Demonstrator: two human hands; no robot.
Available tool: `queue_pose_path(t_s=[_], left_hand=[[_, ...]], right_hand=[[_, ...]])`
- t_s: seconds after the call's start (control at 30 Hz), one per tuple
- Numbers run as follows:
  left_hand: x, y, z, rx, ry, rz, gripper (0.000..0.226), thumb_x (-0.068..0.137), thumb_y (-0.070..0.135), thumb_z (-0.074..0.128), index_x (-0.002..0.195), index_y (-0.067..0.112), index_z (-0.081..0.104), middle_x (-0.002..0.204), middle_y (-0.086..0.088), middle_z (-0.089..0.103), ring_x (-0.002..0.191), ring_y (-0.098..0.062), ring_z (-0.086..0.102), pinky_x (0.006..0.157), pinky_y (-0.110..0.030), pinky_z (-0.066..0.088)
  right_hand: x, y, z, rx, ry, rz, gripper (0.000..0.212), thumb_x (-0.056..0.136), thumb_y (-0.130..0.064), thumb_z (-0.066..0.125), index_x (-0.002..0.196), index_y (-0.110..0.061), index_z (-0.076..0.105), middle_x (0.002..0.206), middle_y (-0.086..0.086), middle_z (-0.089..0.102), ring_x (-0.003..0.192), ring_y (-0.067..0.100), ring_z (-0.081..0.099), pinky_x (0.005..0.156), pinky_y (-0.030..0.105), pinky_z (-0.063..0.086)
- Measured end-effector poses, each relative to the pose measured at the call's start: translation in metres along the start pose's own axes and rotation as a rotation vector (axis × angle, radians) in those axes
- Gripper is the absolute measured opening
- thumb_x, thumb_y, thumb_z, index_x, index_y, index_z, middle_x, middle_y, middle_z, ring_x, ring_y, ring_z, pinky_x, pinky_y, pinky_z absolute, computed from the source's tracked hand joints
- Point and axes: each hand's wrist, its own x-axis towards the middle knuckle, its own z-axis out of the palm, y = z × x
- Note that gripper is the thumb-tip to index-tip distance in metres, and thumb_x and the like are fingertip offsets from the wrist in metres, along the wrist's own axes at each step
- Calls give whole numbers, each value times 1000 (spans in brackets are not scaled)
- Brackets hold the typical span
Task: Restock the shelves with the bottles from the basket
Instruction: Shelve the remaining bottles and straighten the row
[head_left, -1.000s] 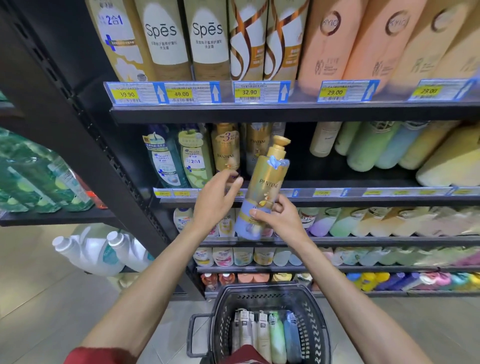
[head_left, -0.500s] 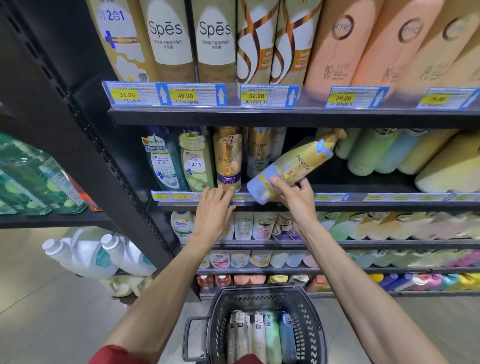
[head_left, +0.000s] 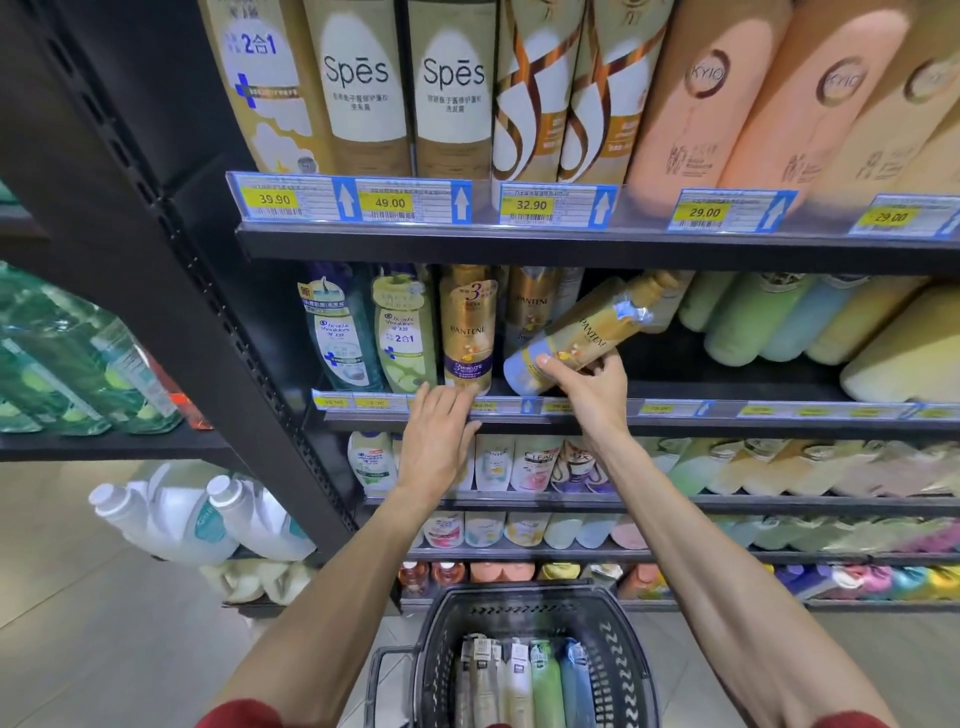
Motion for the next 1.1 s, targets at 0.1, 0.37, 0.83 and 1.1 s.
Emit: queue_pose_path(t_s=[0.1, 0.37, 0.83, 1.1], left_hand=[[1, 1, -2, -1, -57, -23, 44, 101, 26, 60, 142, 12, 53, 118, -6, 62, 120, -27, 53, 124, -44, 20], [0, -1, -1, 18, -44, -6, 44, 103, 28, 59, 143, 11, 53, 122, -7, 62, 122, -27, 54, 124, -45, 21], [-2, -4, 7, 54, 32, 30, 43, 97, 24, 68, 136, 8, 58, 115, -9, 64, 114, -29, 59, 120, -50, 32], [-3, -1, 3, 34, -7, 4, 41, 102, 24, 59, 140, 8, 55, 121, -10, 63, 121, -30, 55, 123, -48, 23]], right_hand=[[1, 2, -2, -116, -14, -62, 58, 64, -26, 92, 111, -22, 58, 102, -7, 74, 90, 3, 72, 75, 19, 57], [8, 7, 3, -361, -115, -136, 61, 64, -26, 93, 113, -18, 58, 113, -8, 60, 90, -17, 57, 68, 1, 47], [11, 12, 8, -495, -143, -211, 45, 73, -31, 88, 108, -20, 62, 114, -3, 56, 102, -9, 54, 79, 7, 49], [8, 12, 14, -475, -147, -209, 48, 77, -28, 86, 114, -10, 61, 119, 3, 53, 111, 9, 56, 97, 28, 52]])
